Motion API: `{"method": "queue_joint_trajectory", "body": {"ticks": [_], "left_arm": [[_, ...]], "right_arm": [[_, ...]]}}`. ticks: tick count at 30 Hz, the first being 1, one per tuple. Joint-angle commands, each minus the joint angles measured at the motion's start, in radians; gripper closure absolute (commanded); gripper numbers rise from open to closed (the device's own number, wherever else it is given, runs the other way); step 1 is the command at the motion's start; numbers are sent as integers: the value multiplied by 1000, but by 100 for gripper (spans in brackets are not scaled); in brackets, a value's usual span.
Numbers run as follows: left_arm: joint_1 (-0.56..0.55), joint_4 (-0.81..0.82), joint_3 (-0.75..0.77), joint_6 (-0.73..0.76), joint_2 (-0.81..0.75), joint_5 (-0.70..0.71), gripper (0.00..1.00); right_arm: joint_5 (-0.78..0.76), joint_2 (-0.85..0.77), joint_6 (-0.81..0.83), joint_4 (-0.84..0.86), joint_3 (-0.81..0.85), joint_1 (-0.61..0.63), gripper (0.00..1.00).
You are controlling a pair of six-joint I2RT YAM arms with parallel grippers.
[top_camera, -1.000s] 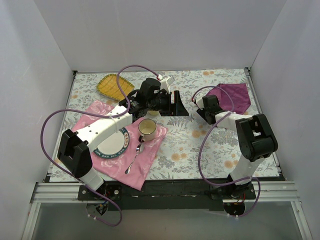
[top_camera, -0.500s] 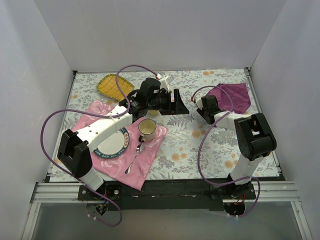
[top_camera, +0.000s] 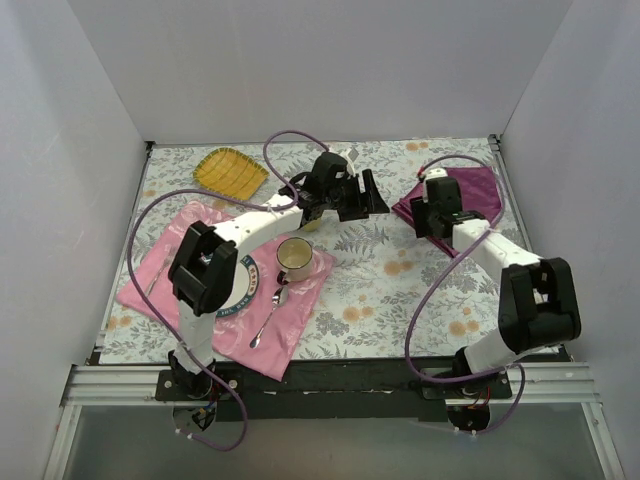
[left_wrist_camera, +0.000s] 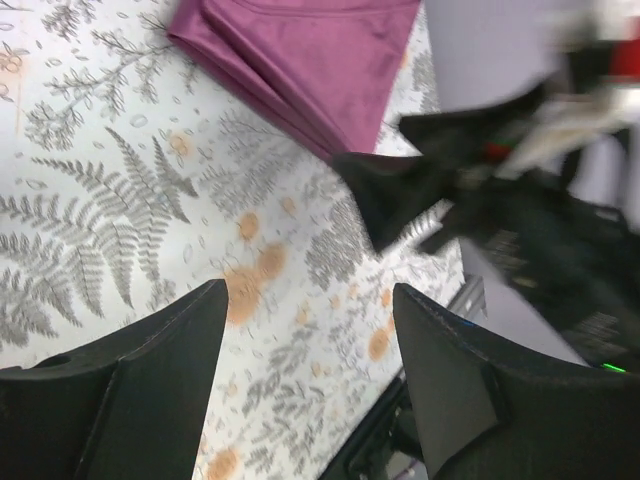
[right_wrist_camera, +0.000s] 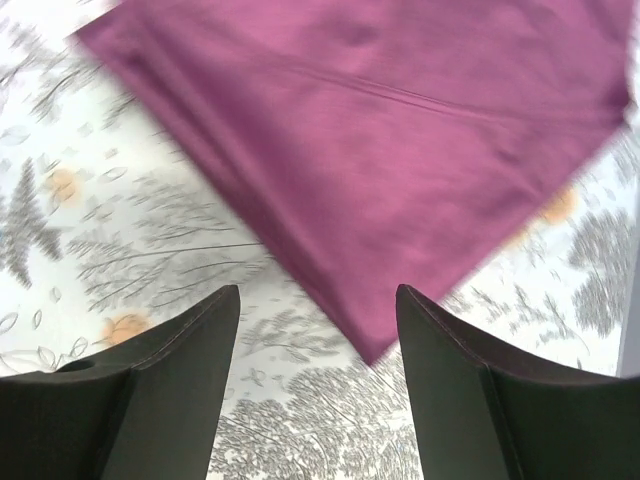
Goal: Fold the napkin, place the utensils inside, and roll it up
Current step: Fold the napkin, then roll the napkin with the utensil
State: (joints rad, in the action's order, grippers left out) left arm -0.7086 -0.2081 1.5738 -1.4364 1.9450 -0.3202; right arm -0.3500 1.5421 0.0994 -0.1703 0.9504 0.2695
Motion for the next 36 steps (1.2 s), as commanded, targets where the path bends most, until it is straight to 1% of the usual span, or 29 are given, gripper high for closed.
{"method": "queue_joint_trajectory", "body": {"ticks": [1,2,3,4,6,8,10,11,12,14,16,17,18,20,24,28,32,36], "left_arm": [[-2,73,103,-24,107,62,33],[-6,93,126,-28,130,69,33],[-11,110,140,-27,158,73,33],[-15,122,158,-33,207,85,31],[-20,140,204,-41,256,104,30],[-32,183,245,-41,316,144,30],[-45,187,284,-36,353,179,29],[-51,185,299,-36,385,228,28],[-54,188,324,-36,400,243,28],[-61,202,338,-56,426,295,28],[-65,202,345,-85,456,306,28],[-65,240,344,-93,463,306,29],[-63,259,338,-99,474,340,29],[-65,311,327,-111,488,343,30],[-65,342,339,-113,517,365,31],[-65,322,385,-130,563,372,34],[-63,348,416,-148,615,362,38],[-65,319,453,-153,647,365,39]], "right_arm": [[78,-109,-224,-81,-24,-142,28],[104,-125,-216,-71,-41,-173,28],[108,-143,-208,-57,-64,-182,28],[111,-149,-198,-49,-67,-190,28],[108,-157,-167,-52,-65,-204,28],[114,-162,-152,-46,-61,-210,28],[120,-160,-141,-43,-52,-210,28],[132,-158,-141,-38,-47,-210,28],[138,-154,-141,-34,-44,-210,28],[147,-146,-144,-21,-36,-210,28],[166,-129,-145,-21,-26,-210,28],[174,-125,-147,-24,-18,-210,29],[177,-119,-145,-23,-15,-211,29],[177,-112,-142,-18,-18,-210,29],[171,-114,-130,-5,-24,-210,29],[181,-114,-125,6,-27,-210,29],[197,-105,-125,9,-19,-211,30],[197,-102,-115,9,-15,-210,30]]}}
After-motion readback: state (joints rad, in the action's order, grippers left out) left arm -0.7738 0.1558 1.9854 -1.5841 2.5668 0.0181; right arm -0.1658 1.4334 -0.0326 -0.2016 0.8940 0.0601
